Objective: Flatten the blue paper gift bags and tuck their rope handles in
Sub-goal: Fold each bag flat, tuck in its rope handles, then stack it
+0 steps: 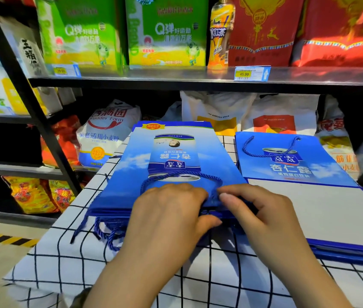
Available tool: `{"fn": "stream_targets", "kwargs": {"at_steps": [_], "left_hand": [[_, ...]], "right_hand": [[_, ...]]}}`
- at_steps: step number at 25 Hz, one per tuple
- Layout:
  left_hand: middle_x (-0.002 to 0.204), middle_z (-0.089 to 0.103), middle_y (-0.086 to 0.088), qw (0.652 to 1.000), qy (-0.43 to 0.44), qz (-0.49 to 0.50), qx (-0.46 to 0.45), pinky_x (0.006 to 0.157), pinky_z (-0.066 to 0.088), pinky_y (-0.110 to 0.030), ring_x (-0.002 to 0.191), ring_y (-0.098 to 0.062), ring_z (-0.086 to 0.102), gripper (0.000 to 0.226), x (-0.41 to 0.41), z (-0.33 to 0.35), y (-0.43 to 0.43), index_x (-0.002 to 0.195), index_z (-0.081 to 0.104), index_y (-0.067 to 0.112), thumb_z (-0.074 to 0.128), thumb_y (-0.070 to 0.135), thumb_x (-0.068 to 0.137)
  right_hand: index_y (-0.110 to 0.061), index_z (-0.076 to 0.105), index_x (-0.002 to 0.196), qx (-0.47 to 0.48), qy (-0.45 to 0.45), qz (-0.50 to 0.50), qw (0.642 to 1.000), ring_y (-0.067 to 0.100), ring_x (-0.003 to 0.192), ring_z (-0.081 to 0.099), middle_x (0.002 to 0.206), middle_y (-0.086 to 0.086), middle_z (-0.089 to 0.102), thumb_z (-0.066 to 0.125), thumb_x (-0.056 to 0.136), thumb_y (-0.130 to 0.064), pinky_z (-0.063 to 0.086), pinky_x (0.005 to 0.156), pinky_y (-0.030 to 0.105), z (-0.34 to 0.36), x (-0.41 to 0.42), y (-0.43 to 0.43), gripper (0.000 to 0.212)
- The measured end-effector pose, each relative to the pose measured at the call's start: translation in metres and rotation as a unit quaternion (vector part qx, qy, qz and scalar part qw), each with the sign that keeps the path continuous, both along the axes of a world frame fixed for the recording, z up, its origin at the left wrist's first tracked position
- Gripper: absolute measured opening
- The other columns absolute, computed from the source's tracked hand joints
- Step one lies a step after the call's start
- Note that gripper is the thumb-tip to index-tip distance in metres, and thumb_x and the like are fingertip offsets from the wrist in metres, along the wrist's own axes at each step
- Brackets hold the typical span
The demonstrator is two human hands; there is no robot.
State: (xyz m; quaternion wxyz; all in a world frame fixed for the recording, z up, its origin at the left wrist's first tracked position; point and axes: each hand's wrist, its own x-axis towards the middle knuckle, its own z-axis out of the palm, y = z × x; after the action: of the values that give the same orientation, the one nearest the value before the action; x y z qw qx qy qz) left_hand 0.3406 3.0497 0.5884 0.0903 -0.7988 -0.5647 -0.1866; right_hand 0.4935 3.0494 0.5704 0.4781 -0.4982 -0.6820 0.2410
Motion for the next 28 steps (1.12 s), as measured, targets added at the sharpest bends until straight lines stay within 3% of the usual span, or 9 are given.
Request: {"fn": "stream_targets", "kwargs": {"at_steps": [4, 6, 9, 13, 16, 20, 22, 25, 28], "left_hand": [[0.066, 0.064, 0.015, 0.999, -0.016, -0.009, -0.040, 0.044, 0.035, -0.023, 0.064, -0.007, 0.063, 0.042, 0.000, 0.000, -0.001, 0.073, 0.067, 0.035, 0.040, 0.067, 0.066], [0.085, 0.065, 0.015, 0.999, -0.027, -0.007, -0.036, 0.057, 0.035, -0.026, 0.084, -0.007, 0.061, 0.042, 0.000, 0.001, 0.000, 0.094, 0.065, 0.037, 0.043, 0.068, 0.074], [0.064, 0.062, 0.015, 0.998, -0.041, -0.013, -0.056, 0.044, 0.036, -0.022, 0.063, -0.006, 0.062, 0.043, -0.002, 0.000, -0.004, 0.071, 0.066, 0.035, 0.038, 0.067, 0.068], [0.054, 0.057, 0.014, 0.999, 0.007, -0.024, -0.038, 0.040, 0.028, -0.020, 0.052, -0.007, 0.058, 0.044, -0.003, -0.006, 0.000, 0.060, 0.064, 0.032, 0.033, 0.063, 0.065], [0.061, 0.052, 0.011, 0.997, 0.039, -0.058, -0.029, 0.041, 0.031, -0.025, 0.062, -0.012, 0.058, 0.046, 0.000, 0.004, 0.002, 0.064, 0.067, 0.027, 0.037, 0.060, 0.073], [0.082, 0.038, 0.005, 0.994, 0.071, -0.086, -0.004, 0.063, 0.032, -0.030, 0.089, -0.019, 0.050, 0.038, -0.001, 0.026, 0.013, 0.089, 0.055, 0.024, 0.030, 0.052, 0.093], [0.078, 0.046, 0.004, 0.995, 0.015, -0.095, -0.004, 0.067, 0.037, -0.031, 0.080, -0.018, 0.048, 0.038, -0.004, 0.036, 0.020, 0.080, 0.054, 0.020, 0.033, 0.049, 0.093], [0.053, 0.043, -0.003, 0.982, -0.170, -0.078, 0.012, 0.053, 0.029, -0.027, 0.055, -0.015, 0.037, 0.044, -0.006, 0.041, 0.031, 0.058, 0.049, 0.012, 0.046, 0.041, 0.091], [0.047, 0.031, -0.008, 0.917, -0.388, -0.064, 0.068, 0.049, 0.033, -0.033, 0.049, -0.013, 0.029, 0.046, -0.004, 0.048, 0.041, 0.056, 0.049, 0.000, 0.052, 0.036, 0.085]], "right_hand": [[-0.048, 0.053, 0.117, -0.042, -0.272, 0.056, 0.960, 0.008, 0.103, 0.047, 0.100, -0.011, 0.056, 0.041, 0.093, -0.032, 0.038, 0.090, 0.026, 0.011, 0.001, 0.014, 0.032], [-0.043, 0.058, 0.113, -0.050, -0.355, 0.070, 0.931, 0.011, 0.101, 0.043, 0.094, -0.008, 0.047, 0.045, 0.094, -0.029, 0.035, 0.087, 0.027, 0.018, 0.000, 0.021, 0.026], [-0.036, 0.057, 0.083, -0.061, -0.287, 0.044, 0.955, 0.012, 0.092, 0.051, 0.089, -0.010, 0.056, 0.050, 0.091, -0.031, 0.042, 0.081, 0.030, 0.024, 0.002, 0.026, 0.012], [-0.030, 0.055, 0.080, -0.037, -0.206, -0.049, 0.977, 0.017, 0.078, 0.058, 0.079, -0.005, 0.064, 0.050, 0.091, -0.029, 0.047, 0.071, 0.035, 0.017, 0.003, 0.031, 0.012], [-0.034, 0.058, 0.080, -0.013, -0.182, -0.066, 0.981, 0.013, 0.075, 0.059, 0.073, -0.009, 0.064, 0.055, 0.088, -0.029, 0.049, 0.069, 0.033, 0.012, 0.001, 0.032, 0.010], [-0.033, 0.058, 0.086, 0.136, -0.008, -0.152, 0.979, 0.004, 0.075, 0.054, 0.073, -0.014, 0.059, 0.059, 0.086, -0.021, 0.041, 0.059, 0.018, 0.013, 0.003, 0.026, 0.012], [-0.030, 0.055, 0.086, 0.209, 0.023, -0.170, 0.963, 0.007, 0.069, 0.050, 0.072, -0.009, 0.054, 0.056, 0.083, -0.026, 0.038, 0.057, 0.018, 0.010, -0.002, 0.019, 0.005], [-0.039, 0.048, 0.091, 0.184, 0.102, -0.126, 0.969, 0.004, 0.072, 0.052, 0.079, -0.012, 0.055, 0.057, 0.075, -0.040, 0.041, 0.063, 0.013, 0.002, -0.020, 0.012, 0.018], [-0.038, 0.052, 0.114, 0.090, 0.003, -0.012, 0.996, -0.003, 0.103, 0.053, 0.108, -0.022, 0.056, 0.056, 0.066, -0.056, 0.041, 0.086, 0.010, 0.002, -0.045, 0.009, 0.051]]}}
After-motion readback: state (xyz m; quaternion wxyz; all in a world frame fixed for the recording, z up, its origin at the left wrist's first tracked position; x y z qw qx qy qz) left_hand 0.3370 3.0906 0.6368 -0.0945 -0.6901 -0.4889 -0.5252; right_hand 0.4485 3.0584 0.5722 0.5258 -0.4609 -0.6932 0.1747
